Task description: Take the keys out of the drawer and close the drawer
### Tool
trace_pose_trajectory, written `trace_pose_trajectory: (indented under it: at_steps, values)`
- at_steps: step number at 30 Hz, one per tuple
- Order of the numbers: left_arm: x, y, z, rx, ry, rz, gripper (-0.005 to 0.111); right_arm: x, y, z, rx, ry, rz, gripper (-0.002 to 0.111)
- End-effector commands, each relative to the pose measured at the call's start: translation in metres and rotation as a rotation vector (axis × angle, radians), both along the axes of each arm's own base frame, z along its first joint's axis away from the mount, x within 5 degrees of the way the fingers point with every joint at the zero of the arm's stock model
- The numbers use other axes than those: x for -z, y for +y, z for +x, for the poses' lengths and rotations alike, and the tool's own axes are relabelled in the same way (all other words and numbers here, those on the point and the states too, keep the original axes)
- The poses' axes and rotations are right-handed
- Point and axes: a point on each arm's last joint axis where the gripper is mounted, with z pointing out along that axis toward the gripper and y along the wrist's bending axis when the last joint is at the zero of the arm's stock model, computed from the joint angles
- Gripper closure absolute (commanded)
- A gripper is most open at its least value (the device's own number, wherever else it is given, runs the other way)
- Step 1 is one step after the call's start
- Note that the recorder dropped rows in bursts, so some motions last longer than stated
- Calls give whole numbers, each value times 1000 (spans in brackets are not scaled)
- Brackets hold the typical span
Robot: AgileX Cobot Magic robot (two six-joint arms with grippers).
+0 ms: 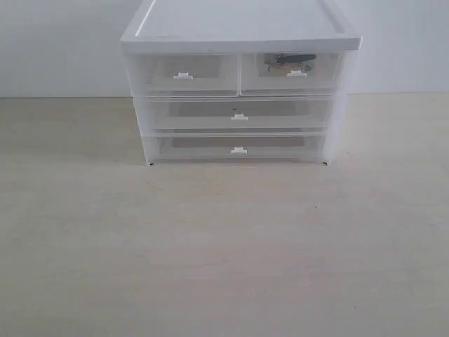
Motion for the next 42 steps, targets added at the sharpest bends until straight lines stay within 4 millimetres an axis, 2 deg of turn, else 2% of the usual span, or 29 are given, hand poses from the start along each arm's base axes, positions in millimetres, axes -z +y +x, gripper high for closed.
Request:
trace_pose_trajectory:
  at_steps: [1, 8, 12, 14, 16, 21, 24, 26, 28, 31, 38, 42]
  values:
    - [1, 0, 0, -2, -1, 5, 103, -2, 0, 0, 3, -19, -5, 109]
    - [1, 0, 0, -2, -1, 5, 103, -12, -2, 2, 17, -128, -4, 109]
    - [1, 0, 0, -2, -1, 5, 103, -29, -4, 2, 39, -324, -35, 109]
    - [1, 0, 0, -2, -1, 5, 103, -37, -5, 1, 48, -412, -119, 109]
    - [1, 0, 0, -2, -1, 5, 103, -38, -5, 1, 43, -400, -152, 109]
    - [1, 0, 0, -2, -1, 5, 103, -73, -3, -2, 24, -384, -209, 109]
    - [1, 0, 0, -2, -1, 5, 103, -97, -3, 3, 13, -350, -218, 109]
    - [1, 0, 0, -2, -1, 5, 103, -106, -2, 10, -4, -276, -229, 109]
    - [1, 0, 0, -2, -1, 5, 103, -110, -2, 20, -14, -206, -211, 109]
    - [1, 0, 0, -2, -1, 5, 103, -117, -2, 28, -5, -191, -157, 109]
    - [1, 0, 0, -2, -1, 5, 103, -134, -4, 30, 44, -368, -7, 109]
    - [1, 0, 0, -2, -1, 5, 103, -133, -4, 30, 45, -360, 31, 109]
